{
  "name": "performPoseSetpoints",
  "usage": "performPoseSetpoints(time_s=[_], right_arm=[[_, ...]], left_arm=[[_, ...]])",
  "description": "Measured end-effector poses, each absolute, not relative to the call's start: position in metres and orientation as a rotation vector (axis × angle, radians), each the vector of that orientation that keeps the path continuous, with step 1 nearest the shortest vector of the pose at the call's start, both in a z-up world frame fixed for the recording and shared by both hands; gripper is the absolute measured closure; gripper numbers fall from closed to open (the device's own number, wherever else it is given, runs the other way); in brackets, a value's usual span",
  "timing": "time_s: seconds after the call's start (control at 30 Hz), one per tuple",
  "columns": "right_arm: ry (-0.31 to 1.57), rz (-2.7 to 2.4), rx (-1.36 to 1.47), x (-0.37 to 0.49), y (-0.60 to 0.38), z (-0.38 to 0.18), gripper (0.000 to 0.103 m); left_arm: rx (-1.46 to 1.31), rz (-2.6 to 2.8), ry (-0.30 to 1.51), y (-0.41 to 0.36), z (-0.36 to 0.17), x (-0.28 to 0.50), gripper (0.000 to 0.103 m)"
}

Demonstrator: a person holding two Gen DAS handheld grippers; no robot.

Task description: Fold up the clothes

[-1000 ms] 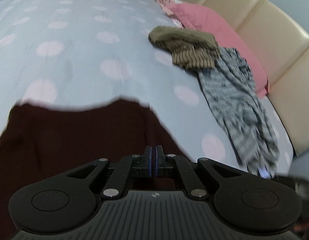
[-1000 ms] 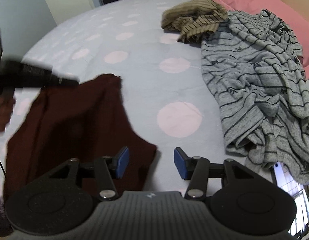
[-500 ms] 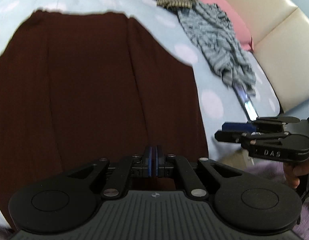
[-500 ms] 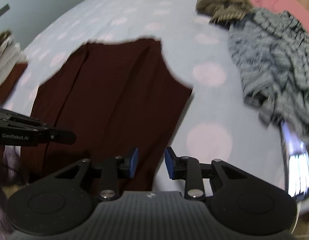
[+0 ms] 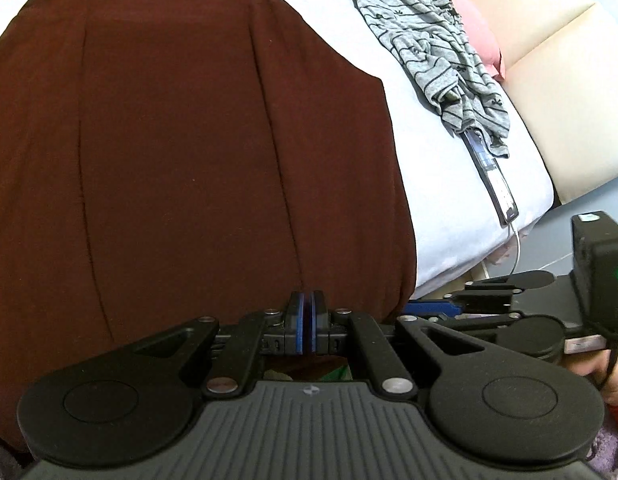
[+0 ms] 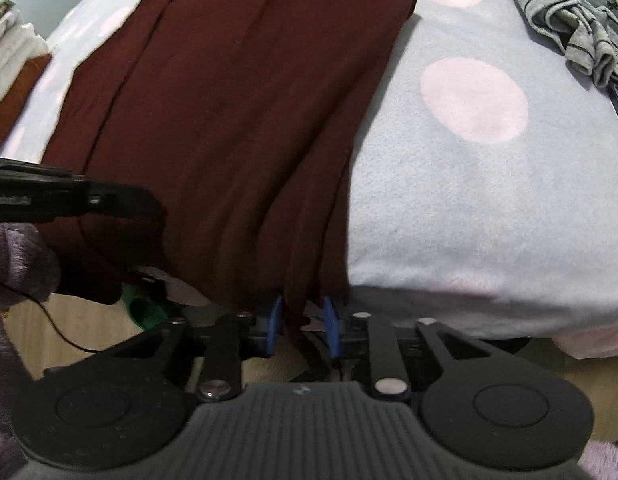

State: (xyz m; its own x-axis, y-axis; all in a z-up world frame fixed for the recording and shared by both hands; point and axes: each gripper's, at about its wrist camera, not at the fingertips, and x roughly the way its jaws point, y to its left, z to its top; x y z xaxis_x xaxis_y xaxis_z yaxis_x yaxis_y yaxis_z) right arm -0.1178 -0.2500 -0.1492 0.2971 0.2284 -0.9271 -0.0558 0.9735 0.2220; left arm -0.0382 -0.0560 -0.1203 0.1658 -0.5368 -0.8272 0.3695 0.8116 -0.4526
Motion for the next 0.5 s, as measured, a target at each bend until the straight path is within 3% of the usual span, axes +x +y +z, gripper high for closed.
performPoseSetpoints(time_s=[0.1, 0.5], right_arm=[[1.265, 0.184, 0.158, -0.116, -0.251, -0.152, 0.096], [1.287, 0.127, 0.169, -0.126, -0.266, -0.135, 0.097]], left_arm=[[-0.157, -0.635, 1.244, -0.053, -0.122, -0.038, 0.102], [-0.145, -0.611, 1.274, -0.055, -0.133, -0.035, 0.102]])
